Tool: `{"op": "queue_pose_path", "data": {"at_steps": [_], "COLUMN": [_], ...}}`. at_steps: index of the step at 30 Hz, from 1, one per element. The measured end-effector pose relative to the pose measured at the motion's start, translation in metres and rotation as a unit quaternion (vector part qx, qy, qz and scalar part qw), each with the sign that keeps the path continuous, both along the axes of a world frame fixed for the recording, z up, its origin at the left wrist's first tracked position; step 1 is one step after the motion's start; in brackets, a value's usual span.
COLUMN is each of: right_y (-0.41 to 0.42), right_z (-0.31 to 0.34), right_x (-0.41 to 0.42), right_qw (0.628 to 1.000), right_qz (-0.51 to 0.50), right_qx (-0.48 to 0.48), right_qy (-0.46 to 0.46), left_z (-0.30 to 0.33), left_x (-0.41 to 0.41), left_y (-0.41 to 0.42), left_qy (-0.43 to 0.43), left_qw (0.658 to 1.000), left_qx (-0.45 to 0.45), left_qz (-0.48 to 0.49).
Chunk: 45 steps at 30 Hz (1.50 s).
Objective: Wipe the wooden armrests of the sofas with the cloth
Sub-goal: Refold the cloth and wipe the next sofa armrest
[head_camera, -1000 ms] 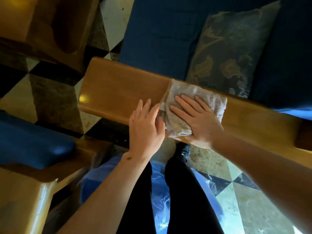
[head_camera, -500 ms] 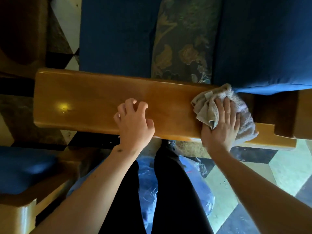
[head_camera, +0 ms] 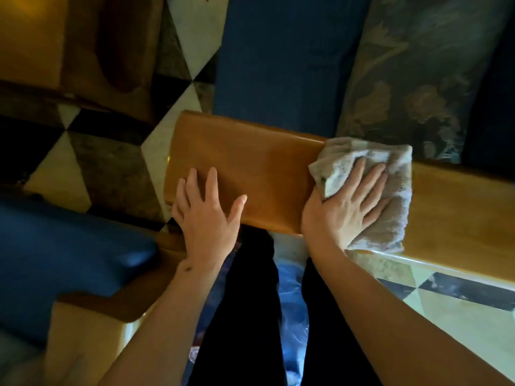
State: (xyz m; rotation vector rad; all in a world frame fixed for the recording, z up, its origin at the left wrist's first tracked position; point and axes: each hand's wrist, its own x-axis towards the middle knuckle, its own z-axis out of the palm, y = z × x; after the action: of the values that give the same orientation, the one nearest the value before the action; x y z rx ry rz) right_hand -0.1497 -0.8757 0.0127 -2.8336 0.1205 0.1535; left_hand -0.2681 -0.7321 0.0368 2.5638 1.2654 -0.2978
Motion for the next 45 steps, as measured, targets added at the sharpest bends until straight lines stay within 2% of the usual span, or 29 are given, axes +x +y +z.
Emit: {"op": "queue_pose_path", "data": {"at_steps": [4,8,9,12,14,15,17,19,20,24,26,28,33,40,43,45], "right_y": [0.088,0.154,0.166,0.167,0.153,0.144,0.129,0.111,0.101,0.04,0.004,-0.028,-0.12,-0.256,-0.303,-0.317], "right_z": [-0.001,0.0,0.0,-0.003,-0.004,-0.003,-0.002,-0.001,-0.001,-0.005,-0.008,-0.01,-0.009,-0.005,-0.004,-0.004], "right_x": [-0.044,-0.068,-0.072,-0.068,-0.059,-0.054,-0.044,-0.03,-0.023,0.008,0.023,0.036,0.07,0.094,0.092,0.092], "right_qw": [0.982,0.934,0.912,0.83,0.76,0.72,0.652,0.614,0.609,0.659,0.689,0.707,0.761,0.86,0.885,0.889], "right_qz": [0.189,0.354,0.407,0.555,0.648,0.692,0.756,0.787,0.791,0.748,0.719,0.701,0.646,0.506,0.459,0.451], "right_qx": [0.012,0.031,0.038,0.041,0.053,0.05,0.028,0.021,0.03,0.076,0.092,0.096,0.07,0.066,0.069,0.072], "right_qy": [0.014,0.033,0.035,0.021,0.017,0.023,0.045,0.056,0.052,0.007,0.011,0.008,0.002,-0.007,-0.031,-0.041], "left_z": [-0.003,-0.003,-0.003,0.006,0.015,0.02,0.026,0.026,0.025,0.02,0.016,0.014,0.013,0.018,0.02,0.02], "left_x": [-0.034,-0.053,-0.059,-0.069,-0.075,-0.076,-0.071,-0.058,-0.052,-0.026,-0.012,0.003,0.068,0.158,0.178,0.183], "left_y": [0.059,0.098,0.105,0.116,0.116,0.112,0.101,0.084,0.077,0.053,0.035,0.014,-0.061,-0.19,-0.232,-0.246], "left_qy": [-0.02,-0.078,-0.121,-0.251,-0.292,-0.296,-0.26,-0.204,-0.185,-0.098,-0.033,-0.008,-0.028,-0.064,-0.061,-0.059], "left_qw": [0.991,0.973,0.96,0.888,0.867,0.873,0.906,0.936,0.941,0.959,0.966,0.974,0.995,0.985,0.978,0.975], "left_qx": [-0.03,-0.075,-0.103,-0.183,-0.201,-0.214,-0.237,-0.231,-0.223,-0.187,-0.176,-0.159,-0.096,-0.064,-0.073,-0.077], "left_qz": [0.129,0.203,0.232,0.339,0.35,0.324,0.236,0.172,0.173,0.189,0.186,0.163,0.027,-0.145,-0.184,-0.2]}}
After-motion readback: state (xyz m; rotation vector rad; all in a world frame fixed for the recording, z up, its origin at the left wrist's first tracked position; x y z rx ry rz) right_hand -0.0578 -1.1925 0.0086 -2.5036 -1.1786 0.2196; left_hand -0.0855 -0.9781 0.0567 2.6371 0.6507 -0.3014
